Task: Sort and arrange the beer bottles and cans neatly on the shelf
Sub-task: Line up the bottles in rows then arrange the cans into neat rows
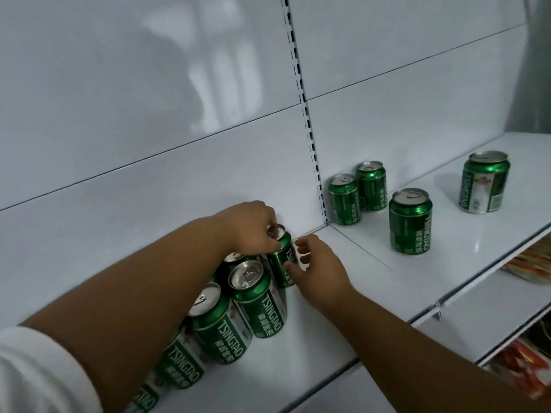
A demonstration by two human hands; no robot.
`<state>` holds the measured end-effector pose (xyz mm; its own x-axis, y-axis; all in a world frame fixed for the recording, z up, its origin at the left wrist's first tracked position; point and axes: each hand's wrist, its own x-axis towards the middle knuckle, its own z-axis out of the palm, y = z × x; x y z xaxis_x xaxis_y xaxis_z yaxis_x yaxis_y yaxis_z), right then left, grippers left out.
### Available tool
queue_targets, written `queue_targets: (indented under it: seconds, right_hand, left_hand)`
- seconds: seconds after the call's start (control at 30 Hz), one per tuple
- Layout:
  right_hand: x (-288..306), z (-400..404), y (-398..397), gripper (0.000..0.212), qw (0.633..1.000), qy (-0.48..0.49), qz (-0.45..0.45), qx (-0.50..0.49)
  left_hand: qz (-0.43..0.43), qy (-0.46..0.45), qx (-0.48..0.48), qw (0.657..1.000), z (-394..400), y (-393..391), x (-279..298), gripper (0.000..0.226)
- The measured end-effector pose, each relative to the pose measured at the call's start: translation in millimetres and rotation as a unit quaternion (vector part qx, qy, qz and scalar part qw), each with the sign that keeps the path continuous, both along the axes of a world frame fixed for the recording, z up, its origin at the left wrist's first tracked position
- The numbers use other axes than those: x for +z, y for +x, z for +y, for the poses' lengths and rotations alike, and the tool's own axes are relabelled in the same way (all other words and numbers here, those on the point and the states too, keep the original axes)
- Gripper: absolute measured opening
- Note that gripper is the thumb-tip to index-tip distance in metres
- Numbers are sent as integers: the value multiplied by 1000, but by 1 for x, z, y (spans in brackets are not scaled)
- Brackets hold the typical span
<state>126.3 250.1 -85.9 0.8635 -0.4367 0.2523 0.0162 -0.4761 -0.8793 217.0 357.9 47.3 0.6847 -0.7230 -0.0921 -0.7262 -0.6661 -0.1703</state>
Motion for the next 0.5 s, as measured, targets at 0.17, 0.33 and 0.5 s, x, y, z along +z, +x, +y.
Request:
queue_targets:
  seconds: [0.17,0.33,0.5]
  right_hand:
    - [8,-34,-8,40,997,14,-24,-69]
    - [11,-71,-9,40,993,24,-22,-112]
    - [29,-99,2,36,997,3,-33,-71]
  left_hand:
    - [-71,2,-21,997,-20,-6,6,65]
    - [-6,-76,-33,997,-67,-9,-2,50]
    - [65,-135,25,988,-116,-13,-22,26]
